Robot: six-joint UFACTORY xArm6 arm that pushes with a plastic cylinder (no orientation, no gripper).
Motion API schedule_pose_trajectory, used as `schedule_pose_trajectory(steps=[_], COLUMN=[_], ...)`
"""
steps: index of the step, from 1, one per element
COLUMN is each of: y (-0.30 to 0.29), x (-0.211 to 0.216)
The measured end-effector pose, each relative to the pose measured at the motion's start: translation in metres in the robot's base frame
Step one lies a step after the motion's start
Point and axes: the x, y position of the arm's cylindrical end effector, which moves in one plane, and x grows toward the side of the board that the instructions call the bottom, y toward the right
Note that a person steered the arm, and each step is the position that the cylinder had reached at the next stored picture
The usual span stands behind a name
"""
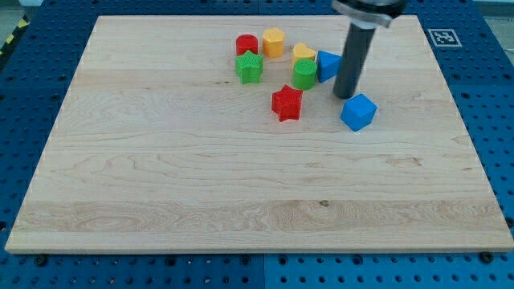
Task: Separate the green star and red circle from the group of blocks
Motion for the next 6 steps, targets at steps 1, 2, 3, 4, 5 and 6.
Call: schedule_pose_trajectory(steps=[1, 2, 3, 4, 5, 6], y=[-0.050, -0.106, -0.148, -0.166, -0.167, -0.180], x=[0.004, -0.005, -0.032, -0.063, -0.068, -0.078])
